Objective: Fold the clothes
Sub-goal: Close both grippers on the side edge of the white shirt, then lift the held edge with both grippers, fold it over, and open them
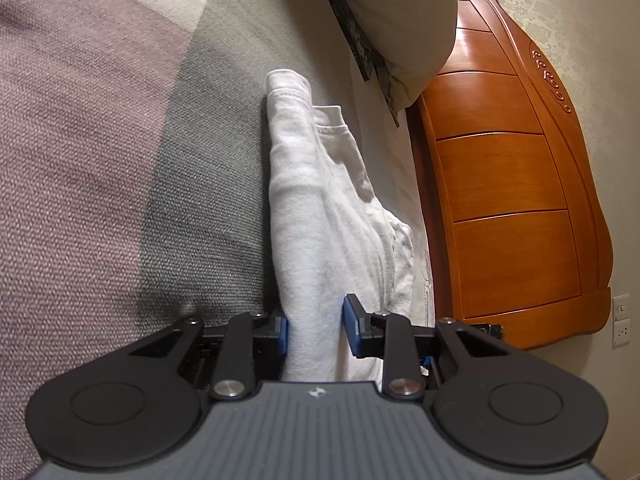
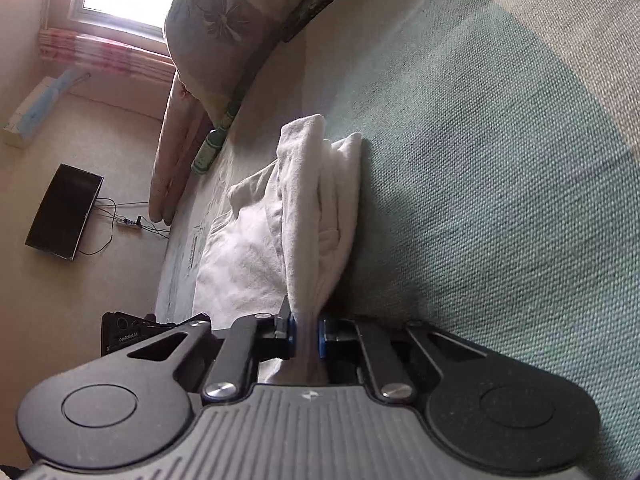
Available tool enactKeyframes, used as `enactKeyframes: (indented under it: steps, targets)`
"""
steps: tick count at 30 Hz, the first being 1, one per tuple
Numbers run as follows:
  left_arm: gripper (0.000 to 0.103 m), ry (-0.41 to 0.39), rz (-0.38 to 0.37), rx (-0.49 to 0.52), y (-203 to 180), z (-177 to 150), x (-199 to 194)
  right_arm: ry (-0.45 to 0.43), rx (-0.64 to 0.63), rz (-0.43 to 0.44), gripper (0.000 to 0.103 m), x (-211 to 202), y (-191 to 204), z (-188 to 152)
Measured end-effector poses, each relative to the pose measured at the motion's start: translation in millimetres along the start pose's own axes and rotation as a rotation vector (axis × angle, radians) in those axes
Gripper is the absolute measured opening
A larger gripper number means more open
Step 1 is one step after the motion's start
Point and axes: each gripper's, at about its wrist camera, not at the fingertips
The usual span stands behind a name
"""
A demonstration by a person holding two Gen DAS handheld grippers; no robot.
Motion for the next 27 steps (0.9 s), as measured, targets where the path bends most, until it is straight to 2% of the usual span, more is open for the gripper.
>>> enactKeyframes:
  steps: [10,15,22,27]
  targets:
    - [0.031,0.059,0.047,0.004,-14.1,10.4,13.8,-0.007,-0.007,-0.002,0.009,1.1,-0.5,0.5]
    - [0.023,0.046,0.058,0.0,-18.7,6.2,14.6,-0.015,-0.006,-0.008,0.009,1.0,0.0,-0.6]
    - [0.024,0.043,0.053,-0.015,-13.4,6.7,17.7,-0.016,0.023,-0.018,0.01,1.5,-0.3,-0.5]
    - [0.016,0.023,0.059,-0.006,-27.2,3.7,18.9,-0.03,0.034,-0.018,0.012,-1.5,-0.3,-2.8]
Point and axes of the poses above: each gripper's, at about its wrist camera, not at the fingertips, and x roughly the way its jaws point, y to its left, z to its top, and after that the axes turned 6 degrees about y, right-handed
